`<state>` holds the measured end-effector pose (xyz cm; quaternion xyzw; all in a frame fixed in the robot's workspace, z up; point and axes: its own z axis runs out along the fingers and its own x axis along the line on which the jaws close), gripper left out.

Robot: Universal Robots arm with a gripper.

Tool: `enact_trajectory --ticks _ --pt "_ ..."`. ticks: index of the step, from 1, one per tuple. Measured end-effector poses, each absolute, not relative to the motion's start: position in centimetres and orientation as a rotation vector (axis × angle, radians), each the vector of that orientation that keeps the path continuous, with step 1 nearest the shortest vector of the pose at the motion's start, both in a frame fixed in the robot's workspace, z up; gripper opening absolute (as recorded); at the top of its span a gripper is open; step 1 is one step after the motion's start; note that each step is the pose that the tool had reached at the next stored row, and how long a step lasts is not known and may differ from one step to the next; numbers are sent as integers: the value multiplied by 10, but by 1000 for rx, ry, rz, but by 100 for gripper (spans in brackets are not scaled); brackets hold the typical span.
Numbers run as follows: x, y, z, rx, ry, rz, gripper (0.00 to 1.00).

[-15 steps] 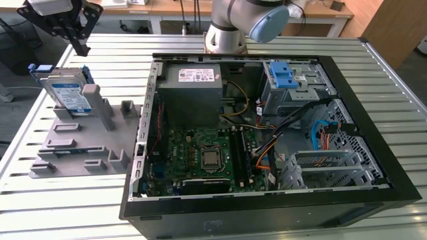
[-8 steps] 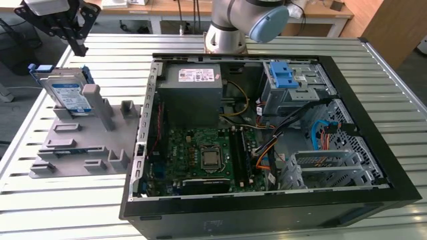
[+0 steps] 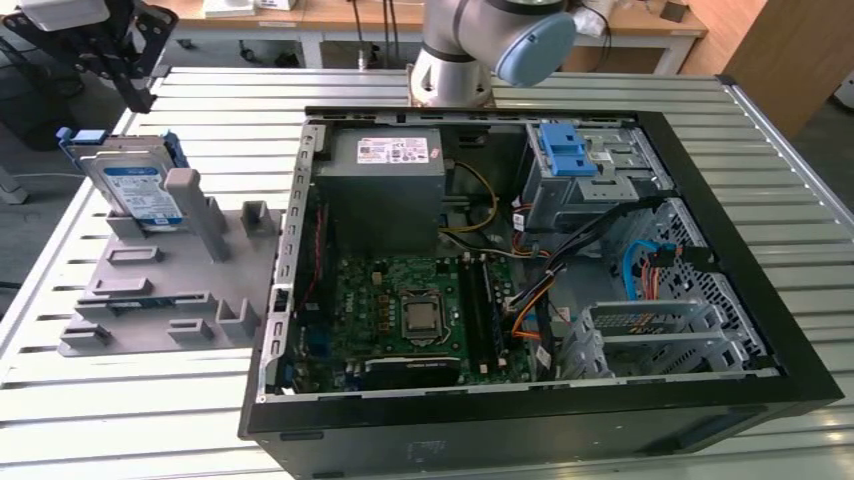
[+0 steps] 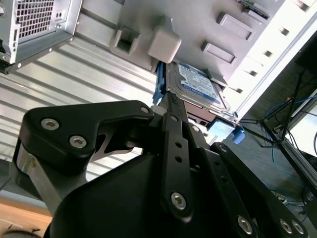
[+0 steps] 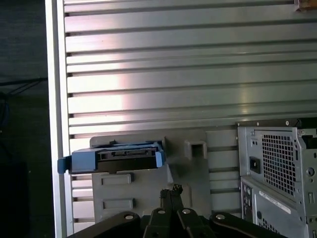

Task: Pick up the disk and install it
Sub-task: 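Reach for the disk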

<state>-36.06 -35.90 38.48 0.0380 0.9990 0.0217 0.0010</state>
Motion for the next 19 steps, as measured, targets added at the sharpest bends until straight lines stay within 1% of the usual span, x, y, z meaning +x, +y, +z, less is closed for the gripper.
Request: enact_trajectory --ticks 19 --pt "-425 -356 380 119 3137 68 11"
